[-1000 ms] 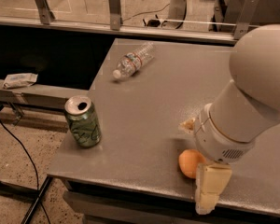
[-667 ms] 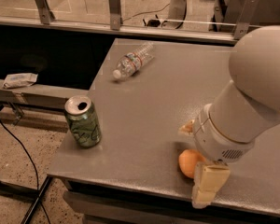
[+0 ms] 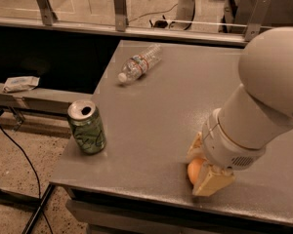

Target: Pick orange

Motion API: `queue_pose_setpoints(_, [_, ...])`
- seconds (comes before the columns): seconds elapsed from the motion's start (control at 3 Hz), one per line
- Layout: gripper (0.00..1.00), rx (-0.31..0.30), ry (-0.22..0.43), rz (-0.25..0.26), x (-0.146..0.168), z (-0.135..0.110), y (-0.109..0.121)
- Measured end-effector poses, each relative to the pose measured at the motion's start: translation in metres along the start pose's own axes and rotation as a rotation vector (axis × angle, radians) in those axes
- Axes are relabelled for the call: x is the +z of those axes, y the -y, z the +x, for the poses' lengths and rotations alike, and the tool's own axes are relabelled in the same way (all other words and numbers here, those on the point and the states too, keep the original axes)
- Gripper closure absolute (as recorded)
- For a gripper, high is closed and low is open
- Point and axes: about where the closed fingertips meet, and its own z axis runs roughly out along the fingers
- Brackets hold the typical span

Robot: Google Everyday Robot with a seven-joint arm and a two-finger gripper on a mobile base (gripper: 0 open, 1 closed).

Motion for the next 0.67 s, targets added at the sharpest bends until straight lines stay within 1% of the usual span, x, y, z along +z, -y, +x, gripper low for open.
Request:
queue_pose_setpoints(0.33, [0.91,-0.047,0.057,0.028,-0.028,-0.003,0.006])
queue_pose_setpoints(0.67, [1.0,-0.109,0.128,0.11,-0.078,-0.009,0.019])
